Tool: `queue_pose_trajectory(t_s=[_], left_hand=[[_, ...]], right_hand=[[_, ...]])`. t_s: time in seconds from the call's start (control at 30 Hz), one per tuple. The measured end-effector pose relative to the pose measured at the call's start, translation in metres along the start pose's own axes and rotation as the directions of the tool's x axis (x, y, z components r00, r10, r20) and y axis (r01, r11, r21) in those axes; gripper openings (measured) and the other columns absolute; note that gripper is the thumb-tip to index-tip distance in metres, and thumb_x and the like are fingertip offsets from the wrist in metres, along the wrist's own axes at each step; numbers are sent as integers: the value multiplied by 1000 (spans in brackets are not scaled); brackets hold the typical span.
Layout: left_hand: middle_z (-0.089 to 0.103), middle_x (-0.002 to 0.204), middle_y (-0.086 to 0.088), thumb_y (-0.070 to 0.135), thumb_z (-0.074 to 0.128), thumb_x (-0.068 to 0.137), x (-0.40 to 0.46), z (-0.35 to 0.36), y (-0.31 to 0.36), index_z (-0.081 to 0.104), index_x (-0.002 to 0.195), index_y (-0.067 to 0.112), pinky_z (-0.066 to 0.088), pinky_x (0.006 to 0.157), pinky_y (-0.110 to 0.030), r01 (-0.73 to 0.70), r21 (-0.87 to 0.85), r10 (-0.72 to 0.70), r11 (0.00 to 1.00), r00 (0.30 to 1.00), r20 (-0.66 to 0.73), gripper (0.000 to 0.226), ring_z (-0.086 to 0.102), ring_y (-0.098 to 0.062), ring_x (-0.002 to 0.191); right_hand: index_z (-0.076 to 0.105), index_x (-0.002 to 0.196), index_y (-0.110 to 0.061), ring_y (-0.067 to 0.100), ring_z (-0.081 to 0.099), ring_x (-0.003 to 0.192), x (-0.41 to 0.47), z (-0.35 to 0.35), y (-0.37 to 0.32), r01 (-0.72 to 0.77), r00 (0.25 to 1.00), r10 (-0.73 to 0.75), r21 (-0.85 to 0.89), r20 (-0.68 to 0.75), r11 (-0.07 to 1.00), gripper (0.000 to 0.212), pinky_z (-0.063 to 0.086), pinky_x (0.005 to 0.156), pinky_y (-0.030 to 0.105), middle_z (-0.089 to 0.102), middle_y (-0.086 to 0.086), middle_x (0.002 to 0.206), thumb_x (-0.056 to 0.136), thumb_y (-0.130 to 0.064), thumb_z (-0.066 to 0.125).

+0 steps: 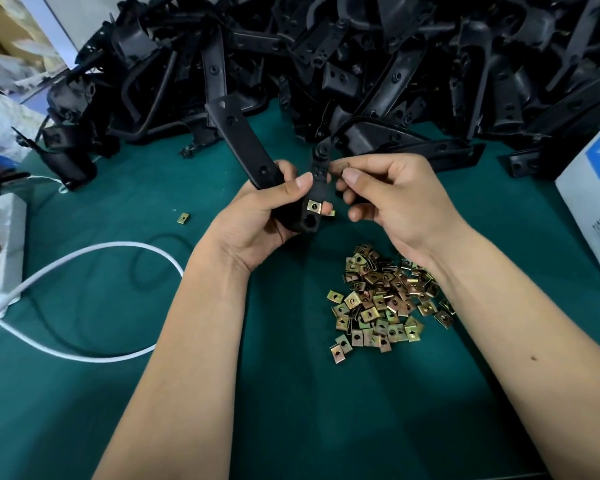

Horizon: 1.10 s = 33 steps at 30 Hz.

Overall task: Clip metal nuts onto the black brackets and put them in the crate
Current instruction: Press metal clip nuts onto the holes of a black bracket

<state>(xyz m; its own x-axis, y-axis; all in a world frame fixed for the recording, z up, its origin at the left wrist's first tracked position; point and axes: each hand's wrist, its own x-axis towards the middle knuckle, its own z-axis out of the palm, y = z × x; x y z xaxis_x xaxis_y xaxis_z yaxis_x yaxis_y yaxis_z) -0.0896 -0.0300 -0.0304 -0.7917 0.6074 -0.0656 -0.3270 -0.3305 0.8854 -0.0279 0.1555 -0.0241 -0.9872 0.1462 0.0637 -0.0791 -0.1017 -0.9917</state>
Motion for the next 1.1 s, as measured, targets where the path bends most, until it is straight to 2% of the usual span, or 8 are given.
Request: queue_pose_trajectory(t_s=[0.13,0.27,0.4,0.5,0.6,0.7,0.87,1.1], left_hand=[[66,90,-6,12,69,88,1,-1,-1,47,76,18,56,61,-28,13,-7,-13,1000,1000,-21,26,73,-24,71],[69,94,-7,14,68,87,1,-1,0,46,77,17,56,65,-28,15,12,-14,1000,1000,-28,24,73,-22,72],[67,99,-8,12,69,88,3,-1,0,47,77,17,53,74,-35,12,17,-12,1000,1000,-26,25,67,-28,90],[62,96,-9,14,71,86,3,1,-1,48,75,18,54,66,-32,14,79,-11,997,999,-34,27,63,-23,83],[60,89,-5,13,73,84,2,1,-2,52,72,20,56,64,-31,13,48,-10,999,998,-62,25,65,-20,79],[62,82,-2,10,71,88,2,-1,-2,53,71,19,57,64,-30,10,27,-9,1000,998,-56,26,67,-19,77],[67,88,-6,13,71,88,3,-1,-2,51,72,18,56,63,-31,15,68,-13,998,1000,-26,27,66,-21,77],[64,84,-3,14,73,86,4,-1,-3,50,74,19,56,66,-31,22,62,-19,998,999,-51,27,64,-20,77]], right_hand=[[77,112,-14,13,60,70,-1,-1,-1,-11,1000,11,25,-8,1000,27,50,56,21,70,6,82,100,2,60],[72,107,-4,17,71,69,-3,1,-1,-29,999,31,57,-42,998,15,53,53,21,77,9,86,99,3,60],[74,103,-3,20,73,77,-3,3,-1,-53,993,64,110,-102,993,11,54,55,22,76,17,97,96,0,66],[77,100,-4,12,64,70,-3,7,2,-50,990,74,188,-121,981,12,52,57,19,70,12,87,93,2,69],[76,101,-3,12,65,67,-3,9,2,-62,990,93,257,-109,964,13,52,57,18,73,9,83,92,4,70],[76,102,0,12,66,66,-3,8,2,-78,988,107,250,-108,965,13,52,57,18,75,10,81,91,3,71],[76,99,0,12,64,63,-4,11,1,-87,987,116,242,-111,966,11,51,55,17,73,8,77,90,3,71],[75,102,4,11,62,62,-4,12,1,-112,978,153,263,-139,958,12,51,54,17,71,9,76,90,5,70]])
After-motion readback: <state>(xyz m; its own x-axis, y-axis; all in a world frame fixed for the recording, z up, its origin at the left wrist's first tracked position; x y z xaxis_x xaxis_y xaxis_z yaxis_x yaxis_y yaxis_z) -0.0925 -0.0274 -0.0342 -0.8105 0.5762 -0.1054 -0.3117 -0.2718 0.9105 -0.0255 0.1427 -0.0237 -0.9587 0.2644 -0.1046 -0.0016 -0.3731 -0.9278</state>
